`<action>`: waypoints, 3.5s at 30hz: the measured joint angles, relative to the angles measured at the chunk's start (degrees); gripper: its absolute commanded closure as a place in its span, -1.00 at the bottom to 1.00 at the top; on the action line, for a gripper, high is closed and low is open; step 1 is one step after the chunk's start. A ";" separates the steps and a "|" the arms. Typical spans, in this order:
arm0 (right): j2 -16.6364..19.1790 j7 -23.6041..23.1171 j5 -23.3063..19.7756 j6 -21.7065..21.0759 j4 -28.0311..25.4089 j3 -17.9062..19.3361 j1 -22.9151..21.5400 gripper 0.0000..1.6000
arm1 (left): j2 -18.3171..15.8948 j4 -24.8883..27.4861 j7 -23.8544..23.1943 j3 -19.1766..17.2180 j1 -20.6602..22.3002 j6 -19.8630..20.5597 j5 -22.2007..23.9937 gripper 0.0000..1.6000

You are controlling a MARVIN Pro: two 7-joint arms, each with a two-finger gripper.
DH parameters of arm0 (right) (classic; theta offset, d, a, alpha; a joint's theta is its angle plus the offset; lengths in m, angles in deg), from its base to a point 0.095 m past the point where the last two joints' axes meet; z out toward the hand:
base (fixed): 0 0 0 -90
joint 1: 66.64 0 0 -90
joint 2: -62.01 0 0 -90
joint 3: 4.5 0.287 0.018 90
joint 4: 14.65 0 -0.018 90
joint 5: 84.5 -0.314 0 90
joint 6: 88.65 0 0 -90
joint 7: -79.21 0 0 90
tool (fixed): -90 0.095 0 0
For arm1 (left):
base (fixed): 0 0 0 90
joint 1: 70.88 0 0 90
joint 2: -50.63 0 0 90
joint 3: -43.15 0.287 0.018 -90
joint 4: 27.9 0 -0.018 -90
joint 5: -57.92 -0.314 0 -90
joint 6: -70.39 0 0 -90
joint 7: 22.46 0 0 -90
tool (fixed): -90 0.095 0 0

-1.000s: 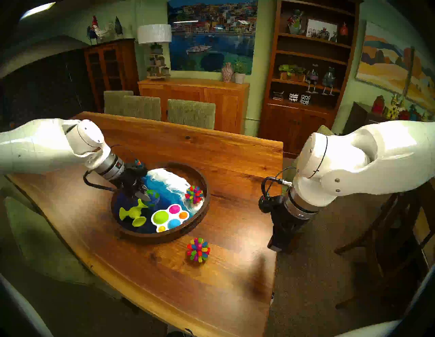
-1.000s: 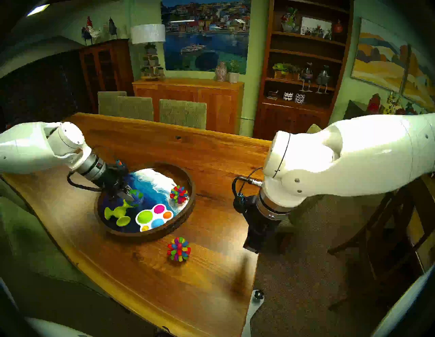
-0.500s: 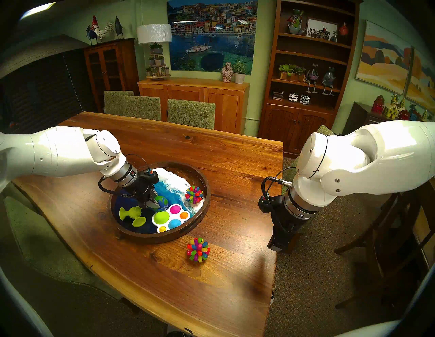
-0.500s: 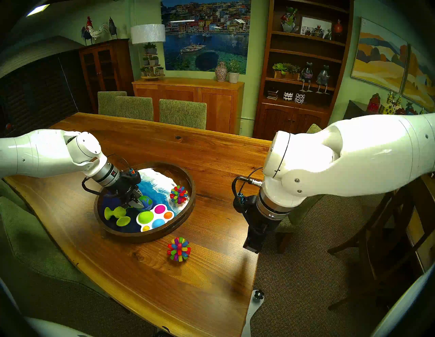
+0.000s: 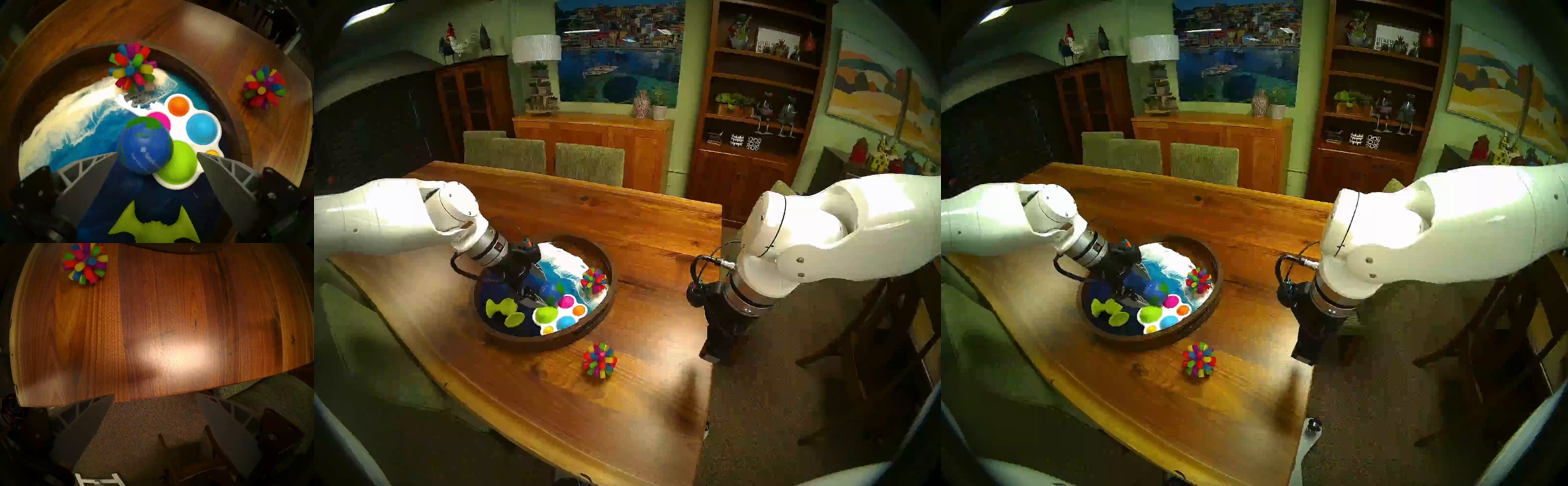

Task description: Put toys in center tray

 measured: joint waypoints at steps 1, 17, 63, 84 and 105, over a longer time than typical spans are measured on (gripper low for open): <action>0.00 0.00 0.00 0.00 0.00 0.00 0.00 -1.00 | -0.81 0.71 -0.48 -0.37 0.48 -0.21 -0.55 -1.00; -0.01 0.05 0.00 0.04 0.00 -0.05 0.00 -1.00 | -12.91 15.16 -12.24 1.05 8.24 -0.92 -12.48 -1.00; -12.83 2.06 -12.23 4.82 4.16 7.96 6.77 -1.00 | -26.01 23.19 -18.67 5.80 21.02 4.47 -22.99 -1.00; -20.33 6.71 -20.42 12.30 7.27 12.02 12.28 -1.00 | -25.86 23.23 -17.95 8.52 23.66 3.91 -22.88 -1.00; -28.69 9.01 -24.72 13.66 11.02 14.63 14.50 -1.00 | -25.84 23.33 -17.52 11.67 26.58 3.69 -22.74 -1.00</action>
